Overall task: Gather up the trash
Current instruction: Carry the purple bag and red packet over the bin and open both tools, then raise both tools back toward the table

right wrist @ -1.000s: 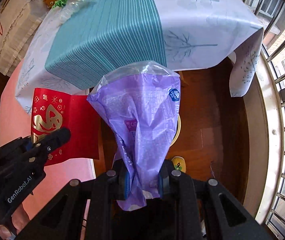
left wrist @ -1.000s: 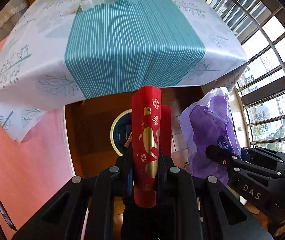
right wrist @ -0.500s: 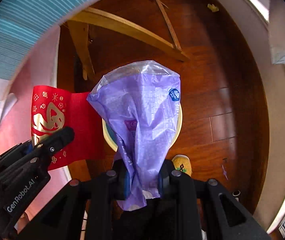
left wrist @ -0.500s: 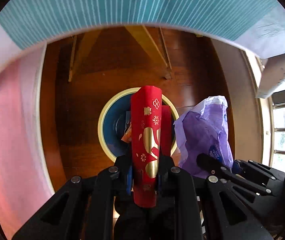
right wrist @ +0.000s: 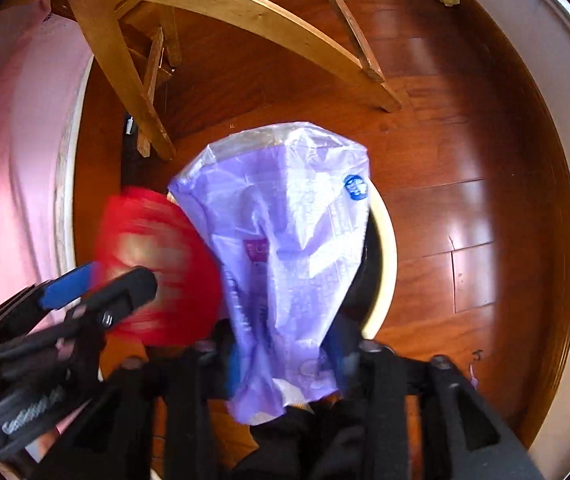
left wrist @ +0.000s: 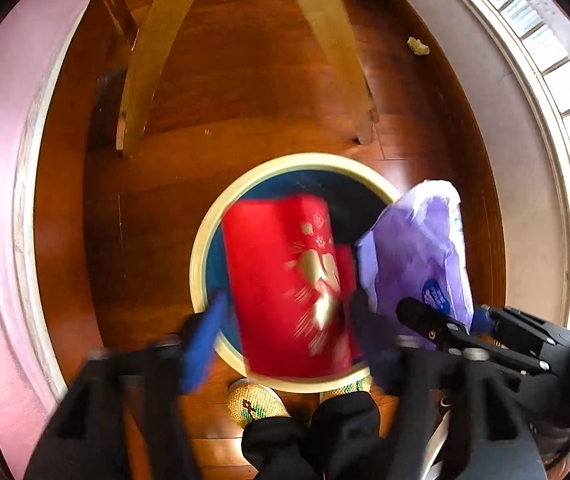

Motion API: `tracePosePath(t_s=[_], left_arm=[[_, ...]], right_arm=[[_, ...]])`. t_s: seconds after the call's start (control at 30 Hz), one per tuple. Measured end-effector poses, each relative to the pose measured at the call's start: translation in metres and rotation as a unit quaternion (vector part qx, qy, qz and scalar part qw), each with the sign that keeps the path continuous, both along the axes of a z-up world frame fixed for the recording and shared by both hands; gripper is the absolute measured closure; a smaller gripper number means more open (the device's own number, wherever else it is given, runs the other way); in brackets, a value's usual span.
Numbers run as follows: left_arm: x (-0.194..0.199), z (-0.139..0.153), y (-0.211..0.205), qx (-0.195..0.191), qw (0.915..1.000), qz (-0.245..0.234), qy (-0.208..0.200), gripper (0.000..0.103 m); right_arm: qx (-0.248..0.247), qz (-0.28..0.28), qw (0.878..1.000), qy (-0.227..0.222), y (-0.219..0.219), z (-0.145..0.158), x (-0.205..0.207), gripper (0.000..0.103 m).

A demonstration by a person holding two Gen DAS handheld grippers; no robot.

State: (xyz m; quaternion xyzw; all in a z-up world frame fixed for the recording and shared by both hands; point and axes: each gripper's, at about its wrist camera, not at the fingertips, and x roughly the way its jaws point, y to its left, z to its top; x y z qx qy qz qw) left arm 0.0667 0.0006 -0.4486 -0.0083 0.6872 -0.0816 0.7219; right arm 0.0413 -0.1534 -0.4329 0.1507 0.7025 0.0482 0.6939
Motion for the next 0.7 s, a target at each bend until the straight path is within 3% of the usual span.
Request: tracePosePath(t_s=[0.07,0.17,0.7], left_arm=[[0.000,-0.005,0.008,0.002,1.0000,0.006,0.001,0.022],[0.000,-0.008,0.021,0.001,0.9998,0.019,-0.004,0.010],[-0.003,0.020,0.030,0.028,0.9987,0.034,-0.028,0.009]], right_arm=[[0.002,-0.005,1.000,-0.005,0.000,-0.004,-0.001,0.048],[-0.002,-0.004,1.000,-0.013,0.001,-0.008,0.001,0.041],[-0.007,0.002,1.000,-0.019,0.013,0.006,0.002,0.041]])
